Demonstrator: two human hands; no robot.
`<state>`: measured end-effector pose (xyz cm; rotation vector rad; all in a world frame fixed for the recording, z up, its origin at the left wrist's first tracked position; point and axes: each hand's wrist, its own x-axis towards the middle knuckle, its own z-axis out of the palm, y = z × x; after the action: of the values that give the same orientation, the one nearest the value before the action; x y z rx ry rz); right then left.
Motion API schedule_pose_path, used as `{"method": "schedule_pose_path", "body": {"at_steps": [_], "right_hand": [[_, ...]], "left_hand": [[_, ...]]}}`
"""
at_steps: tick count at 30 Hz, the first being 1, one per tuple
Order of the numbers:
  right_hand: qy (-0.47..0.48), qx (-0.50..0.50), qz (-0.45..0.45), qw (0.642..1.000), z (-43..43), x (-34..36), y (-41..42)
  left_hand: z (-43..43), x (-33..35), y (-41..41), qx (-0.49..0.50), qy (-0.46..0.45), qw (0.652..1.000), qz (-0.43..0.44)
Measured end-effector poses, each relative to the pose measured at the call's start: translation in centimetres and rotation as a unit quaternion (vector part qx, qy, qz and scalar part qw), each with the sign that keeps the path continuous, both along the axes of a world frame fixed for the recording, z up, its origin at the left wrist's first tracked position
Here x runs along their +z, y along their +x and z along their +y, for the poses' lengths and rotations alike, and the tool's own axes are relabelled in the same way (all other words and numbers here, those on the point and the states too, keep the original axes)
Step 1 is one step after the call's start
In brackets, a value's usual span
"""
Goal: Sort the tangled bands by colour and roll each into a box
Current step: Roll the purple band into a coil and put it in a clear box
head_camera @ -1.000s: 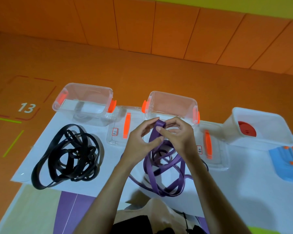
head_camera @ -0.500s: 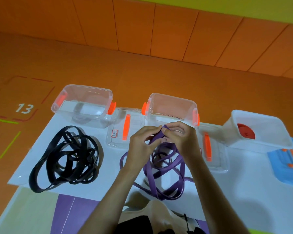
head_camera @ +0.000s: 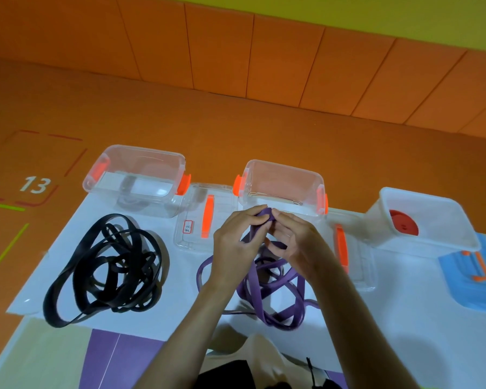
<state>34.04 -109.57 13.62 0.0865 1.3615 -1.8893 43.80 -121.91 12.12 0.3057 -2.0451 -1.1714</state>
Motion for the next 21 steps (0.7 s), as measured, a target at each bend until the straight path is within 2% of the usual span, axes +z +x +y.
{"method": "schedule_pose_path", "body": {"at_steps": [7, 13, 16, 19, 21], "right_hand": [[0.019, 0.054, 0.069, 0.996, 0.8, 0.0, 0.0], [0.039, 0.064, 0.136, 0.988, 1.1, 1.1, 0.8], [0.035, 0.059, 0.126, 0.99, 1.2, 1.7, 1.2], [0.041, 0.041, 0.119, 0.991, 1.6, 2.2, 1.1], [0.035, 0.02, 0.101, 0.994, 1.8, 2.6, 1.1]], "left_hand": [[0.3, -0.2, 0.4, 0.001, -0.031, 1.0, -0.001], [0.6, 0.1, -0.3, -0.026, -0.005, 1.0, -0.005], [0.9, 0.4, -0.1, -0.006, 0.055, 0.998, -0.029], [0.8, 0.2, -0.2, -0.033, 0.059, 0.998, -0.017], [0.5, 0.2, 0.0, -0.062, 0.095, 0.993, -0.026]]}}
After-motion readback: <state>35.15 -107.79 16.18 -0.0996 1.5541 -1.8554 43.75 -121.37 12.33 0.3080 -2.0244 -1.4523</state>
